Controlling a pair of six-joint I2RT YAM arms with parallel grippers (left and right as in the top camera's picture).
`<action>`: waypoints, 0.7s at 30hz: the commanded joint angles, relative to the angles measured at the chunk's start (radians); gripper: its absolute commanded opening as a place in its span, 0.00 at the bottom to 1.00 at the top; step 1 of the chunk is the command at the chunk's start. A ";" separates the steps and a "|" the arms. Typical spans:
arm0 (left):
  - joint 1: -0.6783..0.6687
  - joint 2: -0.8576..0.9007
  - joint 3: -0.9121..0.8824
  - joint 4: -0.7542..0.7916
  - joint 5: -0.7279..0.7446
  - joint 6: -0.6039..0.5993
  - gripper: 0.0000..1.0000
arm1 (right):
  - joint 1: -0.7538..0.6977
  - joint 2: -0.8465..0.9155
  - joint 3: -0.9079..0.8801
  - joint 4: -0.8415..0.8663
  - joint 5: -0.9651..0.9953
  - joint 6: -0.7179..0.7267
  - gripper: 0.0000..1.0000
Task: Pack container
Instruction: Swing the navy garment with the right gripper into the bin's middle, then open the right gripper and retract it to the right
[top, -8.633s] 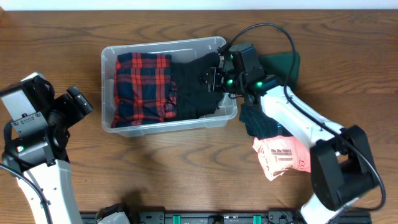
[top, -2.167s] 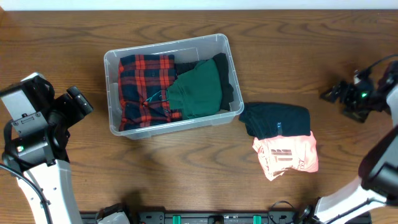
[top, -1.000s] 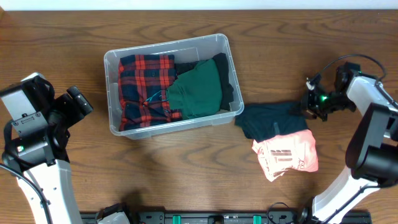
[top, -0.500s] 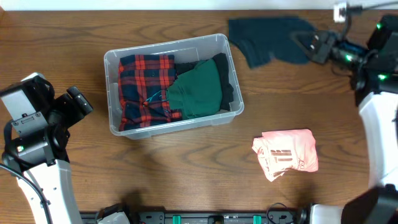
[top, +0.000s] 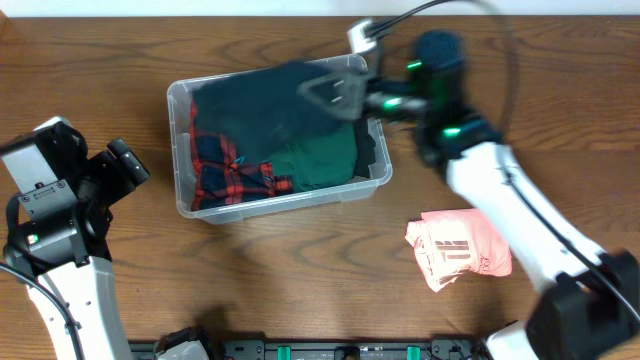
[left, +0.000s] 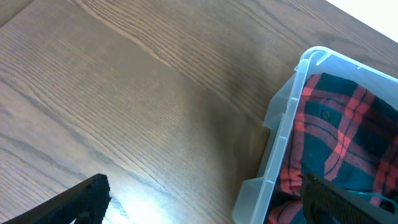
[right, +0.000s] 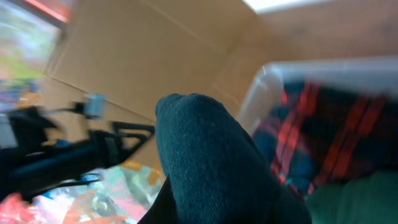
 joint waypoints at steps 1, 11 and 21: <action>0.006 0.000 0.014 -0.003 -0.016 -0.002 0.98 | 0.063 0.105 0.002 -0.001 0.115 0.037 0.01; 0.006 -0.001 0.014 -0.003 -0.016 -0.002 0.98 | 0.100 0.323 0.002 -0.211 0.293 -0.109 0.05; 0.006 -0.001 0.014 -0.003 -0.016 -0.002 0.98 | 0.019 0.037 0.002 -0.337 0.251 -0.401 0.59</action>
